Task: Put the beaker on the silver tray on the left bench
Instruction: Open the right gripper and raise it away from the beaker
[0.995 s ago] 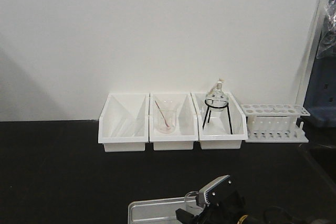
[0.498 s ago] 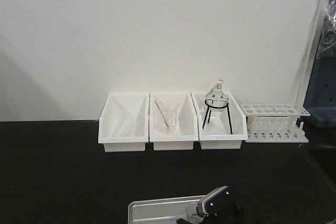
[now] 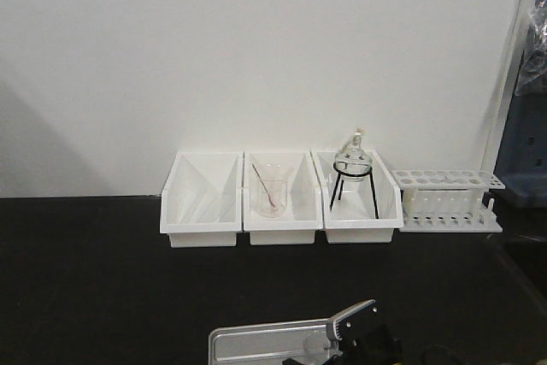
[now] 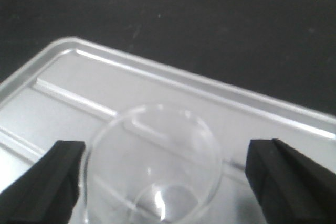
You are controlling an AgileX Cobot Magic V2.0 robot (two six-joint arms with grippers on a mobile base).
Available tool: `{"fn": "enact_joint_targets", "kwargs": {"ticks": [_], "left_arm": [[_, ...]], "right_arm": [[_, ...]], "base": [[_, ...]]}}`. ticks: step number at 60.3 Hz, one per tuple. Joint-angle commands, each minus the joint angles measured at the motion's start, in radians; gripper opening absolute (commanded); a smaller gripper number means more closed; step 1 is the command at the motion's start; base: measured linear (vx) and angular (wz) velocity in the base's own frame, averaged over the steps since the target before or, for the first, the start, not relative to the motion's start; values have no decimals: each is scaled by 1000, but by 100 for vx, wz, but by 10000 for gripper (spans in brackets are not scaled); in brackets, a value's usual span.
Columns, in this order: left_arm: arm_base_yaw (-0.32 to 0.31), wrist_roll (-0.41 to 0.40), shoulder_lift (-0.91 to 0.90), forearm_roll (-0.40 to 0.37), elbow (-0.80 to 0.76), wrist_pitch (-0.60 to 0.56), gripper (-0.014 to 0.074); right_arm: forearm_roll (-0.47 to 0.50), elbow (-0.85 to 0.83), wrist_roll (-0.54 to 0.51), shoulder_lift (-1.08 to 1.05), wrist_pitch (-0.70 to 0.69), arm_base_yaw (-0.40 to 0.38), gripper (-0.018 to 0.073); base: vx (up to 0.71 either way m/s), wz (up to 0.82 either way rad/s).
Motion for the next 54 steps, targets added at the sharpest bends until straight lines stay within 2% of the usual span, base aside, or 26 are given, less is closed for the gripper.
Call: {"fn": "enact_joint_targets", "kwargs": {"ticks": [1,11,19,25,32,34,36,45,54], "left_arm": [[-7,-2,-7,-3,20,-75,1],[-7,-2,-7,-3,20,-75,1],[-7,-2,-7,-3,20,-75,1],[-7,-2,-7,-3,20,-75,1],[-7,-2,-7,-3,20,-75,1],[-7,-2,-7,-3,20,-75,1],[-7,-2,-7,-3,20,-75,1],[-7,-2,-7,-3,20,-75,1],[-7,-2,-7,-3,20,-75,1]], "right_arm": [[10,-22,-1,-113,-57,-2,725],[7,-22,14,-269,28,-2,706],[-3,-22,114,-441,178,-2,622],[-35,-22,191,-597,352,-2,435],[-50,-22,271,-764,570,-2,146],[-50,-22,285,-824,650,-2,35],[-47,-22,289,-859,697,-2,-17],[-46,-22,288,-1017,843,-2,-17],[-46,-22,288,-1116,857,-2,-15]], "base": [[0,0],[0,0],[0,0],[0,0],[0,0],[0,0],[0,0],[0,0],[0,0]]}}
